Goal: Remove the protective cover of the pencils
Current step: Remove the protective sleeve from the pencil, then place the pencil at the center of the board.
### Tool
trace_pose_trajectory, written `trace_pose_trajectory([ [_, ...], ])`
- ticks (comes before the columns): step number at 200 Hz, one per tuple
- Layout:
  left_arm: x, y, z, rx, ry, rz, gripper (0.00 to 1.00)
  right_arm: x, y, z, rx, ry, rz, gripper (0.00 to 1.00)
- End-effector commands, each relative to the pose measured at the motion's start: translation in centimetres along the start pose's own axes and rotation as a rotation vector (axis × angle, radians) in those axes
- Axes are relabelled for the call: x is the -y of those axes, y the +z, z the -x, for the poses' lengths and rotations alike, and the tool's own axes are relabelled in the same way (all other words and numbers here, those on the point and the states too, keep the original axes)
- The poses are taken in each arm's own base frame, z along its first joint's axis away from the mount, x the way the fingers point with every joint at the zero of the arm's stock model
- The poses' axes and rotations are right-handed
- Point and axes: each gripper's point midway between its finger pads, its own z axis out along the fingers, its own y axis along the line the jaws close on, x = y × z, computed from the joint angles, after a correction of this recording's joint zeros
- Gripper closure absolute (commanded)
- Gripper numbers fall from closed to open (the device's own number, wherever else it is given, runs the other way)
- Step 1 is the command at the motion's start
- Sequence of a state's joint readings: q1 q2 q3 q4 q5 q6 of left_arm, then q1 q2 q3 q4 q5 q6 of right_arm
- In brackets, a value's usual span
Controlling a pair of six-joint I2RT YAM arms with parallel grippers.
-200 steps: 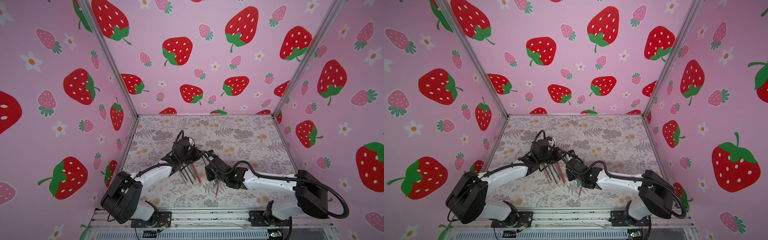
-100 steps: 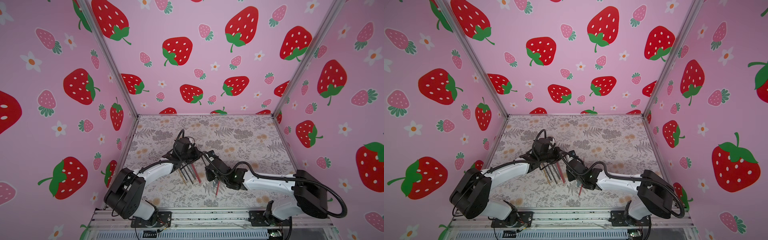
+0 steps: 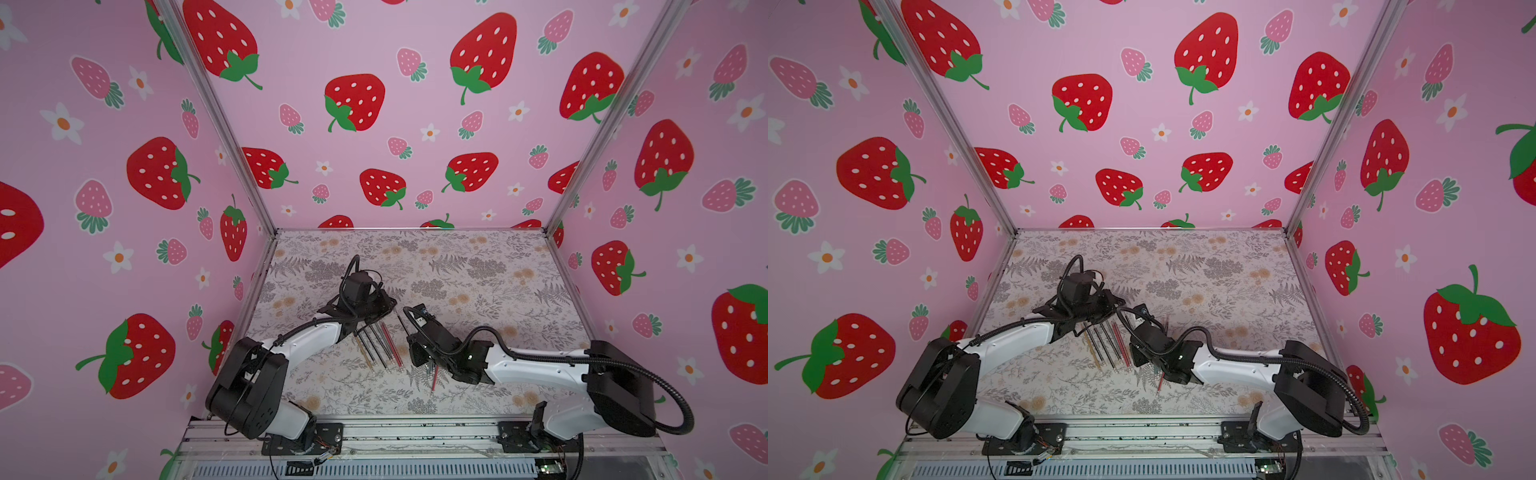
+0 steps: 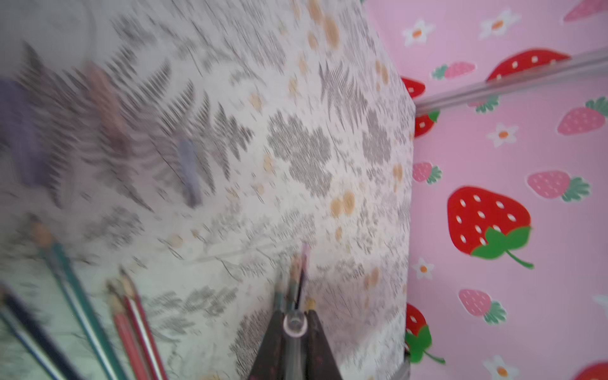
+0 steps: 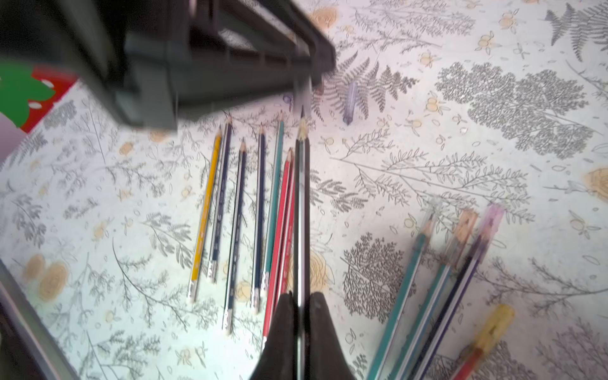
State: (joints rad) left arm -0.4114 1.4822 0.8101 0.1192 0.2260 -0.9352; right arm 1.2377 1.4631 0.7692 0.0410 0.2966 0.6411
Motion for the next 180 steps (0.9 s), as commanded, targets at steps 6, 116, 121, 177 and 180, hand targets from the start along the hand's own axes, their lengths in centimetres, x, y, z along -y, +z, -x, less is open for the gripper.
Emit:
trace_pose_trajectory([
  [6,-1.5,-0.3,5.1,0.188,0.017,0.085,1.0,0.4,-0.3,-2.7,-0.075,-0.034,-0.015,1.0],
  [116,-2.3,0.8,4.7,0.16,0.015,0.09,1.0,1.9,1.4,-3.3,-0.126,0.025,-0.135,1.0],
  [121,-2.1,1.0,4.6,0.152,0.019,0.083,1.0,2.1,1.7,-3.5,-0.141,0.033,-0.144,1.0],
  [177,-1.1,4.1,2.9,0.045,0.078,0.127,1.0,1.9,4.7,-3.5,-0.221,0.061,-0.138,1.0],
  [180,-1.2,4.2,2.9,0.041,0.079,0.131,1.0,1.8,4.8,-3.5,-0.221,0.062,-0.136,1.0],
])
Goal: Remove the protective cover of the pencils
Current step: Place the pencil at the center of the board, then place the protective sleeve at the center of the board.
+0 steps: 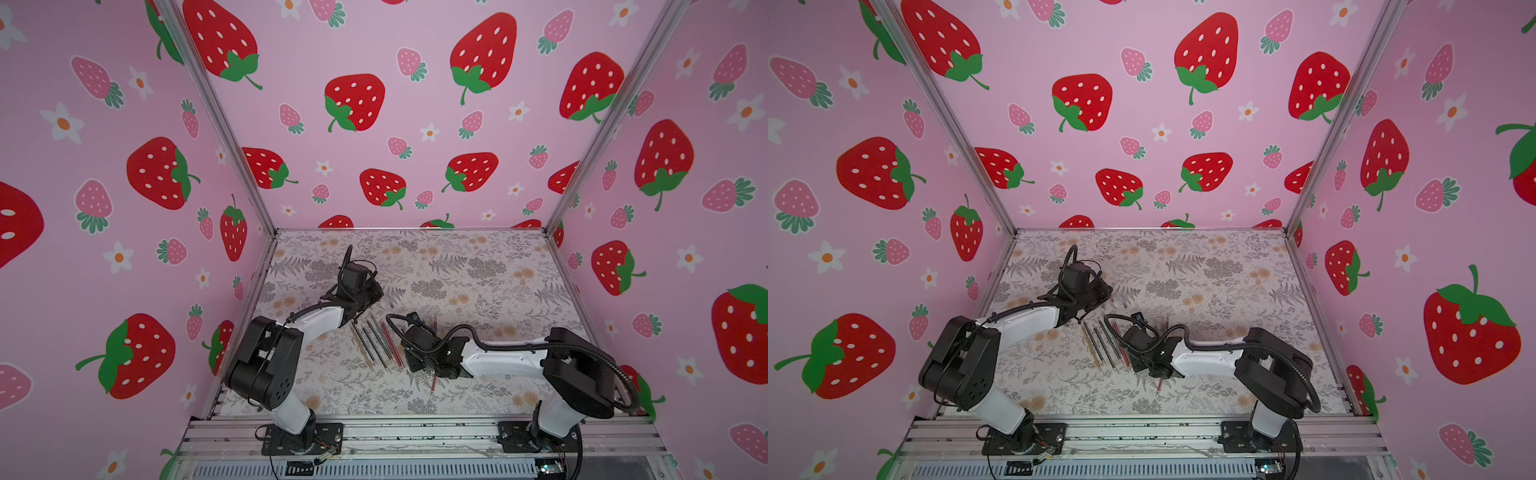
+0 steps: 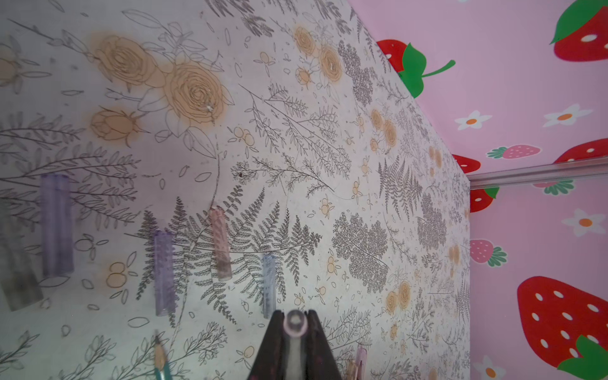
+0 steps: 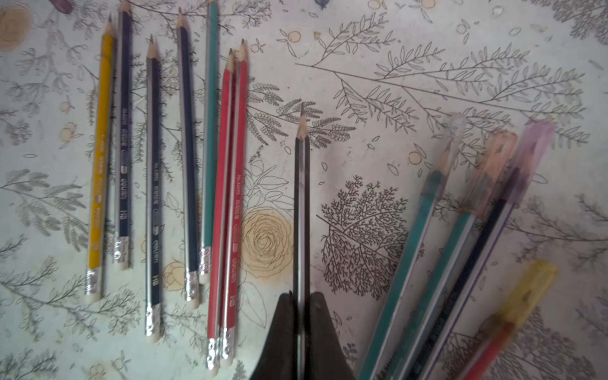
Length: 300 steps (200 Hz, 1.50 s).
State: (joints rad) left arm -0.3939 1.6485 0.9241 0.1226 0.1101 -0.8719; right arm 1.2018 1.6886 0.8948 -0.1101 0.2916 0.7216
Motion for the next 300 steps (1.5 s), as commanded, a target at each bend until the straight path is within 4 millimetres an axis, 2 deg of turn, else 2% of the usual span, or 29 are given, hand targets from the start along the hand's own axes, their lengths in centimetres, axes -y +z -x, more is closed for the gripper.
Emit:
trace_pose_trajectory([
  [1,0.8,0.9,-0.1,-0.032,0.037,0.014,1.0,-0.6,0.4,0.5,-0.023,0.025,0.014,1.0],
  [59,-0.7,3.8,-1.1,-0.11,0.029,0.108,1.0,-1.2,2.0,0.4,-0.06,0.019,0.023,1.0],
  [89,-1.6,4.7,-1.6,-0.143,0.021,0.154,1.0,-1.4,2.5,0.4,-0.073,0.024,0.029,0.94],
  [139,-2.4,5.3,-1.8,-0.16,0.033,0.194,1.0,-1.3,2.5,0.5,-0.07,0.024,0.029,0.76],
  [186,-3.1,5.4,-2.0,-0.166,0.03,0.222,0.96,-1.4,1.4,1.3,-0.045,0.019,0.044,0.73],
  [224,-3.2,5.3,-2.1,-0.17,0.035,0.226,0.96,-1.1,-0.8,2.7,0.001,0.014,0.048,0.66],
  [228,-3.2,5.3,-2.2,-0.174,0.035,0.225,0.91,-1.0,-1.0,2.9,0.007,0.014,0.044,0.66],
  [258,-2.8,5.1,-2.0,-0.169,0.038,0.213,0.86,0.3,-2.9,3.5,0.049,0.022,0.006,0.63],
  [300,-2.2,4.4,-1.8,-0.161,0.048,0.193,0.79,3.4,-4.4,2.7,0.088,0.065,-0.086,0.6],
])
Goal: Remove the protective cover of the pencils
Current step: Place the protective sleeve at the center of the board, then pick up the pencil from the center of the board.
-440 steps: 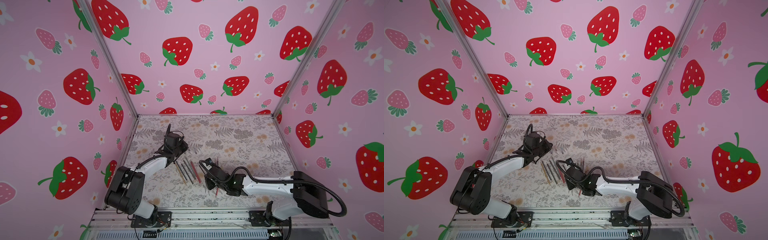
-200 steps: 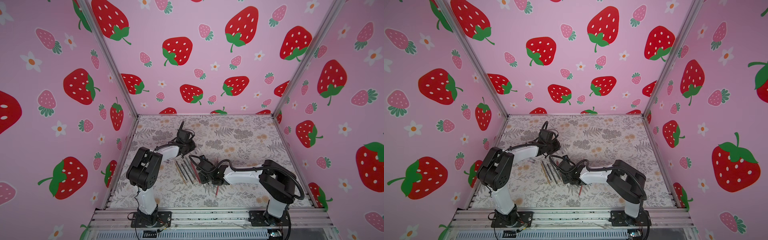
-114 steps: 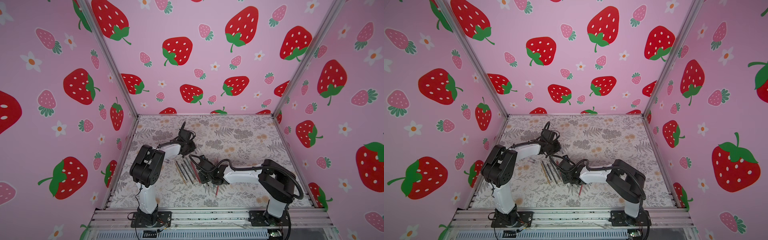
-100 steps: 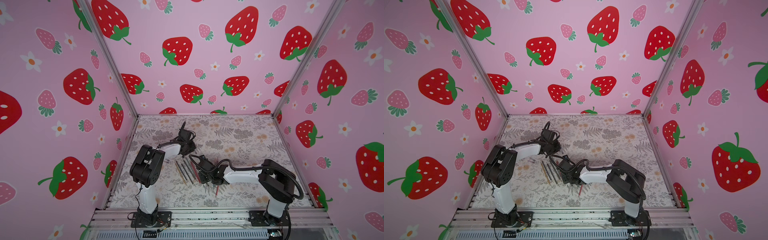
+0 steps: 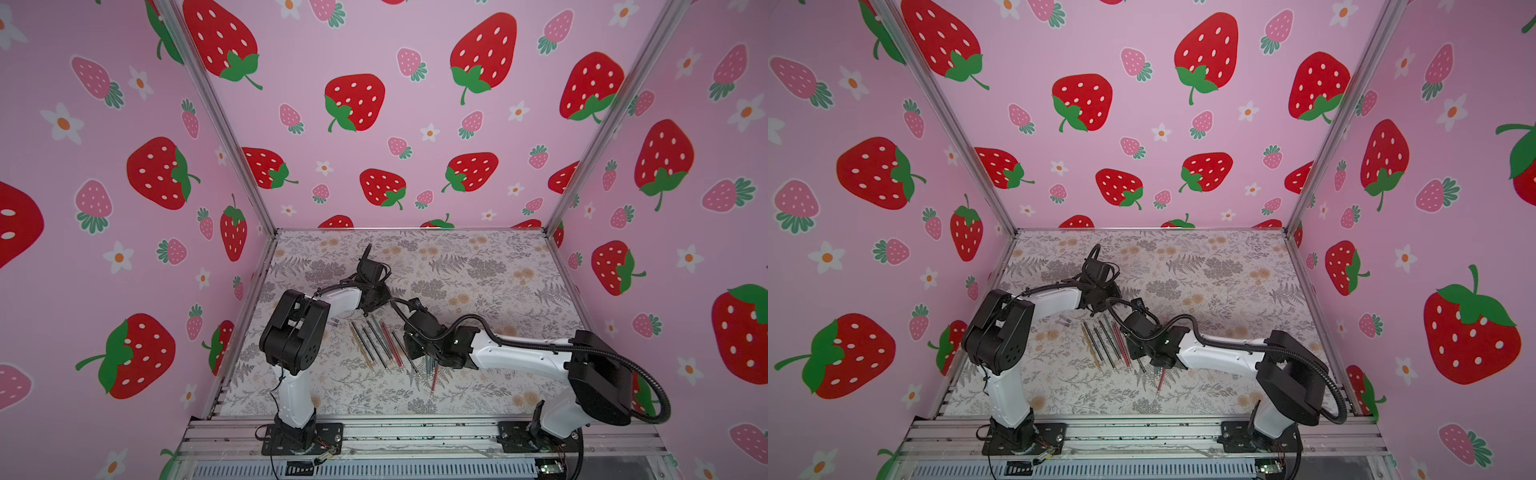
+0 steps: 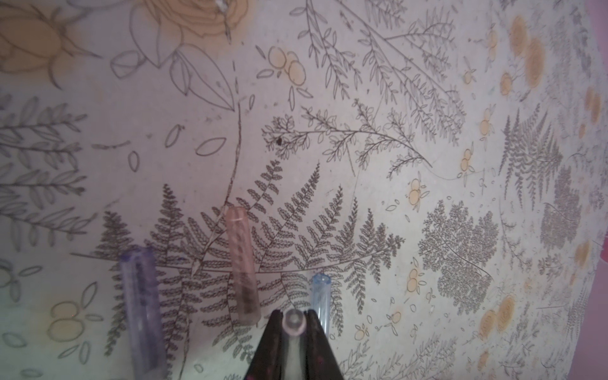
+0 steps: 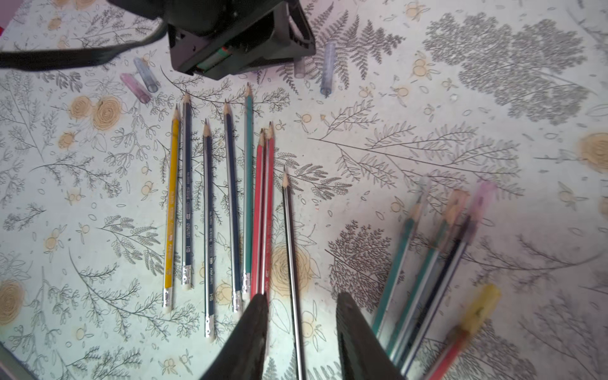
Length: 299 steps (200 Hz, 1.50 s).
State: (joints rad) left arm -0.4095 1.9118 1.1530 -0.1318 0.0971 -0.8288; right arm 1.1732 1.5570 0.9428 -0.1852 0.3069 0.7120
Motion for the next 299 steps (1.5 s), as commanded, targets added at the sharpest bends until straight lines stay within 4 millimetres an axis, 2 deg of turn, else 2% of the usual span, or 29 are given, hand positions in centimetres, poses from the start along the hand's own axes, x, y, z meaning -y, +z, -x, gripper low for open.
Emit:
trace_pose_trajectory([
  [1,1.1,-1.3,1.0,0.031,0.023,-0.024,0.79,3.2,-0.7,-1.4,-0.003,0.019,-0.114,0.6],
  [42,1.7,-2.4,0.8,0.037,0.025,-0.066,0.74,5.0,-1.1,-3.0,-0.012,0.048,-0.153,0.6],
  [80,2.1,-4.0,0.5,0.057,0.03,-0.109,0.72,5.5,-0.7,-3.8,-0.031,0.059,-0.171,0.59],
  [115,2.3,-6.0,0.2,0.091,0.03,-0.153,0.72,5.2,0.1,-4.1,-0.06,0.06,-0.166,0.62],
  [153,2.1,-7.8,0.0,0.129,0.022,-0.193,0.72,4.9,0.8,-4.4,-0.084,0.051,-0.163,0.7],
  [214,1.9,-9.2,0.0,0.17,0.006,-0.235,0.72,4.4,1.9,-4.8,-0.12,0.043,-0.157,0.71],
  [238,1.7,-9.7,0.0,0.181,0.003,-0.245,0.72,4.1,2.3,-4.8,-0.13,0.036,-0.153,0.75],
  [299,1.7,-11.0,-0.5,0.187,-0.006,-0.299,0.72,4.3,3.5,-5.4,-0.171,0.05,-0.161,0.75],
])
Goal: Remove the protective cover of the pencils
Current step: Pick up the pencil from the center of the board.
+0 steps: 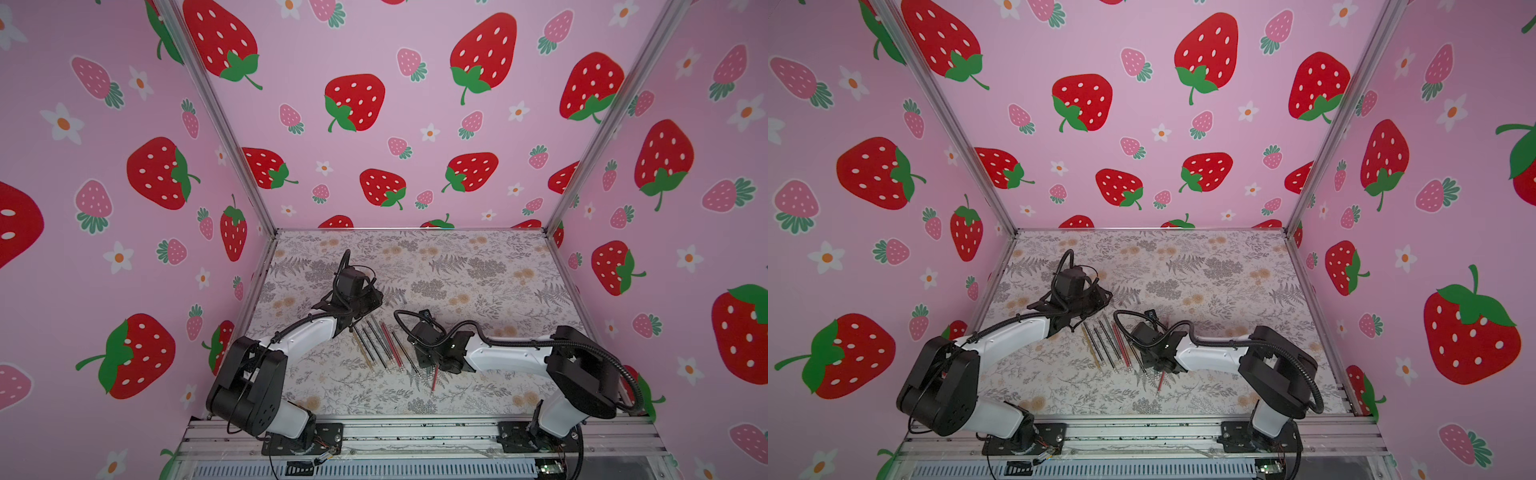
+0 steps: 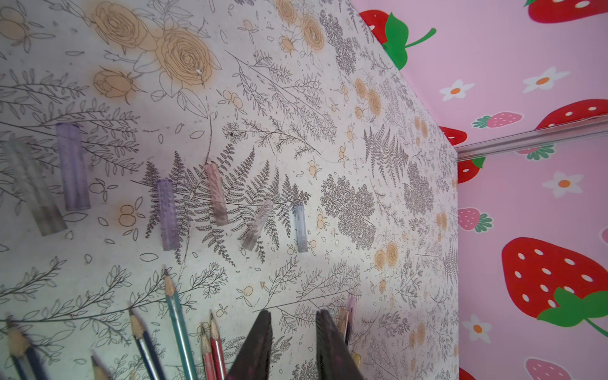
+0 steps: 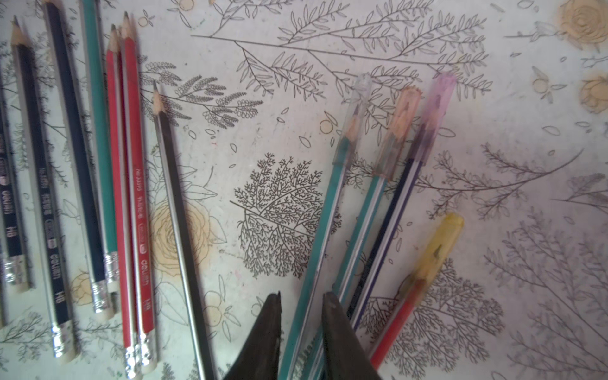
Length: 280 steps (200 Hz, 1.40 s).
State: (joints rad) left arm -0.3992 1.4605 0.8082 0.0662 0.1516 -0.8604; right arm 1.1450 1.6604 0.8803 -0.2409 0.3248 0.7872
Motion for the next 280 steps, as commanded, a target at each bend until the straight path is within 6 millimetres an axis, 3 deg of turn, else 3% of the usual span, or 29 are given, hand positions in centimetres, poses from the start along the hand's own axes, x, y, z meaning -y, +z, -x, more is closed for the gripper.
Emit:
trace_pose_trajectory([
  [1,0.5,-0.9,0.3,0.022,-0.006,-0.042,0.72,-0.1,0.5,0.2,-0.017,0.021,-0.004,0.75],
  [55,-0.1,-3.6,1.1,0.131,-0.025,-0.074,0.71,-0.1,1.6,-0.2,-0.055,0.031,-0.007,0.75],
  [138,-2.1,-8.3,1.9,0.311,-0.063,-0.083,0.57,1.0,1.8,-0.9,-0.148,0.042,-0.108,0.74],
  [184,-2.3,-9.0,1.7,0.317,-0.061,-0.08,0.56,1.0,2.4,-1.6,-0.196,0.04,-0.131,0.73],
  [236,-2.6,-9.7,1.9,0.352,-0.06,-0.082,0.49,0.5,3.1,-1.5,-0.21,0.034,-0.134,0.83],
  [280,-2.0,-9.6,1.5,0.321,-0.048,-0.117,0.51,-0.1,2.9,-1.0,-0.191,0.035,-0.1,0.92],
])
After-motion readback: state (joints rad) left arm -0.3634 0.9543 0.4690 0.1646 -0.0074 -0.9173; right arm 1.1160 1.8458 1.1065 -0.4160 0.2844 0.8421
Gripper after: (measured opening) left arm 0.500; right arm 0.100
